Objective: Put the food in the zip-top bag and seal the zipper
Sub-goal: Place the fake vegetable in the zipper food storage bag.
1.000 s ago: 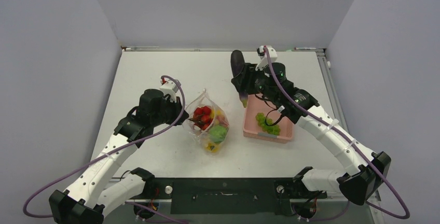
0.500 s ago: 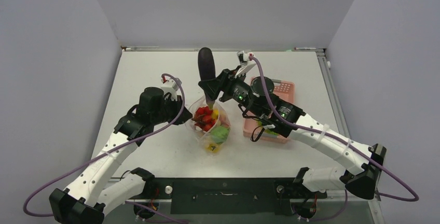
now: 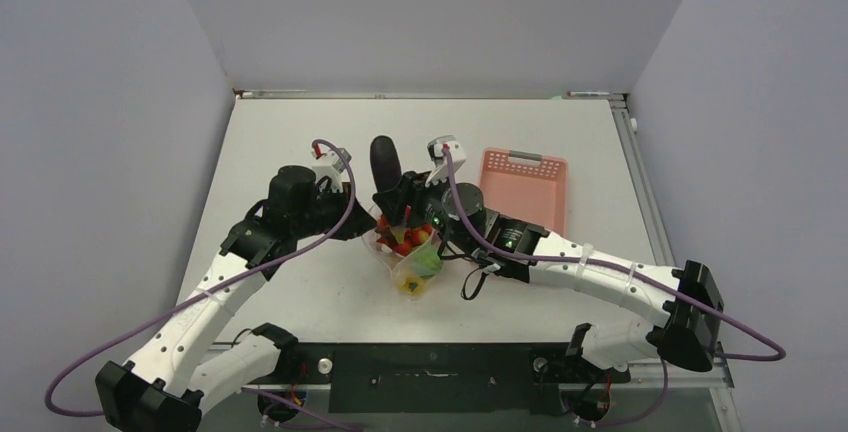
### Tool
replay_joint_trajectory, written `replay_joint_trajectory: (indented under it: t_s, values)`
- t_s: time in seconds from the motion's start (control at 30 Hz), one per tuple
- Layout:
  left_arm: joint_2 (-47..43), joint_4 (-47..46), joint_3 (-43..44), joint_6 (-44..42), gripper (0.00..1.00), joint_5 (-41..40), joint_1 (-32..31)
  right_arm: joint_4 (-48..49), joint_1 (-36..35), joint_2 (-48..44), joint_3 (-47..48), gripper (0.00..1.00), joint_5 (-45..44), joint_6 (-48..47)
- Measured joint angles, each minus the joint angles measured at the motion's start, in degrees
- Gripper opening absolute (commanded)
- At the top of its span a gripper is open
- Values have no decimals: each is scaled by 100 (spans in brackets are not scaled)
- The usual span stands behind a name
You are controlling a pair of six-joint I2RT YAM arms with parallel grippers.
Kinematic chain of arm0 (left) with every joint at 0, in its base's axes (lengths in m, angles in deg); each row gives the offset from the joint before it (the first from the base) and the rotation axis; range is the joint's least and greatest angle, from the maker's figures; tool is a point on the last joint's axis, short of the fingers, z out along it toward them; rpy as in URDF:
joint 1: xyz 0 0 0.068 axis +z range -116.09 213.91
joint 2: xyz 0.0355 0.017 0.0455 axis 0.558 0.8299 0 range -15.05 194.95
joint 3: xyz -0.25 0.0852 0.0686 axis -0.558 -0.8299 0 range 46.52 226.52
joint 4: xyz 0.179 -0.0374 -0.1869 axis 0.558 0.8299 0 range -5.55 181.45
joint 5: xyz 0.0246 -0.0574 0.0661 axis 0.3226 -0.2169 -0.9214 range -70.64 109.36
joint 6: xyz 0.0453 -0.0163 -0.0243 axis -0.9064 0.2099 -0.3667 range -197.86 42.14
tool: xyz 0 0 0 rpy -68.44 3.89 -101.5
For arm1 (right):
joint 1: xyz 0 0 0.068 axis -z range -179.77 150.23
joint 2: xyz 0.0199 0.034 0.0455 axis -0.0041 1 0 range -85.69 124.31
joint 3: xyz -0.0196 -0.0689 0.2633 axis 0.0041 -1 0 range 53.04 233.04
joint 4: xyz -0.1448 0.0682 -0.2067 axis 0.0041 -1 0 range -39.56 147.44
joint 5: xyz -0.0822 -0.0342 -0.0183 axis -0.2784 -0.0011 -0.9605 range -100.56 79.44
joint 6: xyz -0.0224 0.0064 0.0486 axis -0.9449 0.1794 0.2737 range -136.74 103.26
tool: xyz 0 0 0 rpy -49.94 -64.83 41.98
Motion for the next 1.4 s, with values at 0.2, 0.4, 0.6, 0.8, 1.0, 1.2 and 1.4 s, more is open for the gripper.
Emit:
replay_joint_trajectory:
  t_s: [0.2, 0.4, 0.6, 0.8, 1.0, 1.2, 1.4]
  values:
    - [42, 0, 57, 44, 0, 20, 0, 2, -393, 0, -448, 21, -485, 76]
    - [74, 0, 66, 103, 0, 42, 0, 37, -627, 2, -651, 21, -975, 122]
    - [79, 0, 98, 129, 0, 103, 0, 275, -664, 101, -811, 19, -1449, 153]
    - [94, 7, 149, 131, 0, 144, 0, 557, -704, 435, -879, 29, -1727, 236]
    - [149, 24, 149, 133, 0, 136, 33, 599, -732, 514, -927, 59, -1849, 352]
    - [192, 26, 149, 122, 0, 114, 44, 551, -732, 511, -935, 76, -1882, 350]
    - [236, 15, 149, 122, 0, 107, 44, 385, -721, 472, -916, 79, -1882, 195]
